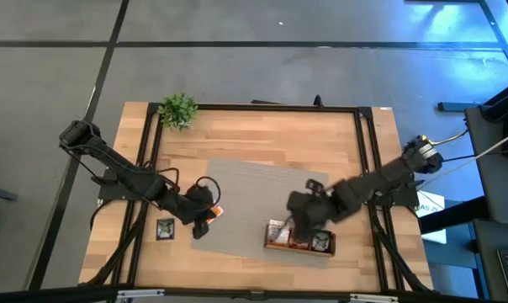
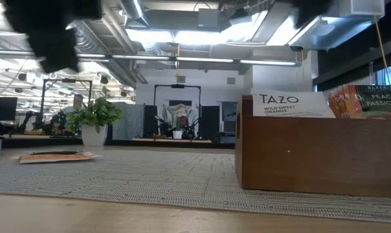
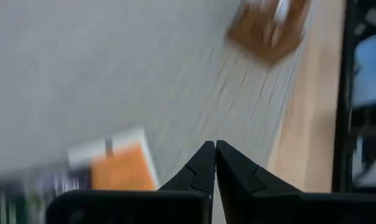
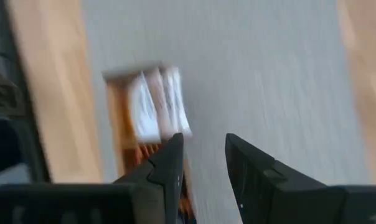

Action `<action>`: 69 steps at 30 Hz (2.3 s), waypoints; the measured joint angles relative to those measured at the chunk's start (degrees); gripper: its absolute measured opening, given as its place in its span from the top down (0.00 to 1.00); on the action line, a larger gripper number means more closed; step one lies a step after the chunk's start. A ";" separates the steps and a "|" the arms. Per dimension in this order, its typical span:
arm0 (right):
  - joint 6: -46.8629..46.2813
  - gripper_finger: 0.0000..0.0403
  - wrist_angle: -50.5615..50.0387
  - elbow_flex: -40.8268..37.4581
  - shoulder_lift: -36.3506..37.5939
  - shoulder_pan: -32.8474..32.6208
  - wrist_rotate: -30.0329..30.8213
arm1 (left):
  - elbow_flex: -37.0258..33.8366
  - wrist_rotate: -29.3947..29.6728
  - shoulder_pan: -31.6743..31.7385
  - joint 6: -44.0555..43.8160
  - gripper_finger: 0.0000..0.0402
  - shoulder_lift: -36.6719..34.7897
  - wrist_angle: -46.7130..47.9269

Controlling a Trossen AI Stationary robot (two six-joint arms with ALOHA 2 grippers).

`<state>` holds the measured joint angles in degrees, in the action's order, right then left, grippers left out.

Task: Pick & Place Tea
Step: Put the orange tea bag into the left compartment of the wooden organizer

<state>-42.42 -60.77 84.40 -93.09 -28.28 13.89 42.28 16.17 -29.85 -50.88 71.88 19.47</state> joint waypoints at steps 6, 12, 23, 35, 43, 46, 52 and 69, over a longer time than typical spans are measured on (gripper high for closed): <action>10.80 0.70 23.94 -6.38 -0.39 10.20 -12.05 | 0.00 -5.06 -4.84 -10.89 0.98 0.00 12.15; 12.47 0.70 47.42 -11.46 -3.35 19.23 -22.60 | 0.00 -1.33 -9.78 -19.75 0.97 1.24 16.82; 4.92 0.63 61.68 -12.62 -13.53 25.75 -29.35 | 0.00 3.28 -7.22 -23.84 0.98 12.68 15.76; -2.09 0.44 68.07 -12.59 -21.65 26.63 -33.57 | 0.07 2.56 -5.63 -23.75 0.98 17.70 13.20; -3.79 0.44 69.75 -12.57 -21.82 26.56 -31.08 | 0.05 3.45 -5.65 -23.96 0.97 18.00 12.45; -3.48 0.46 70.09 -12.57 -21.82 26.58 -29.87 | 0.04 3.80 -5.57 -23.97 0.97 18.10 11.64; -1.81 0.51 70.45 -12.39 -22.37 26.56 -28.10 | 0.00 3.81 -5.08 -23.97 0.98 18.10 11.19; 0.99 0.55 51.47 9.94 -39.03 26.56 -30.52 | -0.07 3.60 -4.09 -23.49 0.97 18.18 8.54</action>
<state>-41.43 -9.30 94.35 -132.12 -1.72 -16.64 42.22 19.77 -33.93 -74.37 90.06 28.01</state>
